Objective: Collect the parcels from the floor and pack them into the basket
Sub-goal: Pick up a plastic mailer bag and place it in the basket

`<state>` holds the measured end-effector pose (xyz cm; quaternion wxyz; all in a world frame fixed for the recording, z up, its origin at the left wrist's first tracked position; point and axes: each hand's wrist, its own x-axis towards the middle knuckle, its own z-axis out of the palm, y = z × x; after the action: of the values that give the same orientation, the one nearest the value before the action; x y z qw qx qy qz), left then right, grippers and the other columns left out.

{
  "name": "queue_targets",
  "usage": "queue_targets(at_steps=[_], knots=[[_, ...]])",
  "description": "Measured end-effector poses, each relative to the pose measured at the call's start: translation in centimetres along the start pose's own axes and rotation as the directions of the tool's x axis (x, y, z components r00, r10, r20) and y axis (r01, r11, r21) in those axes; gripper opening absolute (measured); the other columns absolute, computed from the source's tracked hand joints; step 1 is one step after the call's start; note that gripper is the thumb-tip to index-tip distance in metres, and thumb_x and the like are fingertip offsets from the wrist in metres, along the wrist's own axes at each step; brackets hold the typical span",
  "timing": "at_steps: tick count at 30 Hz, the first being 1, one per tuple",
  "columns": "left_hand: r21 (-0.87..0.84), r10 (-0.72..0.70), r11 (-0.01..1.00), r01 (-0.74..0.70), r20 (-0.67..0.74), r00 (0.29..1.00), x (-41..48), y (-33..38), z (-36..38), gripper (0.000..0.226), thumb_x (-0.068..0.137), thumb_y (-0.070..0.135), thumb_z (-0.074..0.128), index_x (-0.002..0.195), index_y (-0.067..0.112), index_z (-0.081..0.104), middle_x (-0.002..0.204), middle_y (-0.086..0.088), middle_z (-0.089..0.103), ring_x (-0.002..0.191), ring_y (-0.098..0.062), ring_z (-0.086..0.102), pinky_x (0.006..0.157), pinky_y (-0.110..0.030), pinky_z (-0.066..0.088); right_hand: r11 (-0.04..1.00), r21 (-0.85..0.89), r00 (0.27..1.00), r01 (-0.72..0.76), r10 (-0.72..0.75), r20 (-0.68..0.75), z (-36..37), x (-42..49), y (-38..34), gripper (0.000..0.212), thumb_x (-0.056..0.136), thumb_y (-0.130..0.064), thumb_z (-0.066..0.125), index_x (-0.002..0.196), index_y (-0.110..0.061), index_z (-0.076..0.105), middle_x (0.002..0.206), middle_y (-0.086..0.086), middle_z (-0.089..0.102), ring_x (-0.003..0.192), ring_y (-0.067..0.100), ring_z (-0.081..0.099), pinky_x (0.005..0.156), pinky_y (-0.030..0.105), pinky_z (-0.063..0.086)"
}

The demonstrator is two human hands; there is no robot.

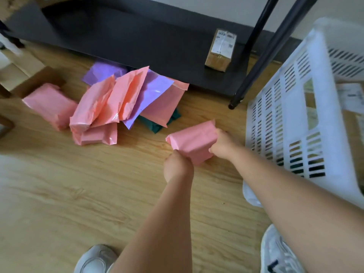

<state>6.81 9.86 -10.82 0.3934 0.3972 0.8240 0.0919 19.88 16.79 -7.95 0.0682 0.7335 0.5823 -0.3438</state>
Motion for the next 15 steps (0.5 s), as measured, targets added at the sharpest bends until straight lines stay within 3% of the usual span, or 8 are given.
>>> queue_targets(at_steps=[5,9,13,15], knots=[[-0.248,0.0,0.968,-0.041,-0.165,0.986,-1.6,1.6,-2.8,0.032,0.097,0.021,0.037,0.125,0.019,0.053,0.11,-0.006,0.064,0.096,-0.028,0.062,0.072,-0.036,0.048,0.995,-0.09,0.995,0.046,-0.054,-0.081,-1.5,-2.3,-0.6,0.058,0.091,-0.016,0.06,0.144,-0.021,0.038,0.15,0.01,0.035,0.124,0.029,0.05,0.093,0.037,0.049],[-0.335,0.027,0.935,-0.121,-0.273,0.962,-4.0,3.6,-6.1,0.032,0.098,0.022,0.036,0.124,0.017,0.054,0.107,-0.005,0.066,0.095,-0.027,0.062,0.073,-0.033,0.044,0.99,-0.069,0.983,0.127,-0.135,-0.125,-4.3,-4.7,-1.9,0.058,0.09,-0.019,0.06,0.144,-0.021,0.039,0.154,0.012,0.025,0.128,0.03,0.047,0.097,0.04,0.049],[-0.328,0.101,0.914,-0.24,-0.39,0.915,-7.3,6.4,-9.5,0.029,0.1,0.026,0.034,0.111,0.01,0.055,0.103,-0.008,0.065,0.096,-0.03,0.061,0.074,-0.034,0.044,0.967,-0.102,0.95,0.233,-0.249,-0.189,-8.6,-8.8,-2.9,0.072,0.081,-0.022,0.073,0.143,-0.019,0.036,0.135,0.01,0.031,0.094,0.024,0.052,0.083,0.033,0.05],[-0.308,0.121,0.911,-0.274,-0.437,0.892,-9.2,7.8,-11.3,0.033,0.101,0.029,0.034,0.115,0.008,0.054,0.104,-0.009,0.065,0.098,-0.032,0.061,0.075,-0.035,0.042,0.948,-0.131,0.923,0.288,-0.312,-0.224,-10.7,-11.1,-3.2,0.075,0.075,-0.026,0.08,0.138,-0.021,0.038,0.128,0.006,0.032,0.09,0.023,0.053,0.081,0.033,0.05]])
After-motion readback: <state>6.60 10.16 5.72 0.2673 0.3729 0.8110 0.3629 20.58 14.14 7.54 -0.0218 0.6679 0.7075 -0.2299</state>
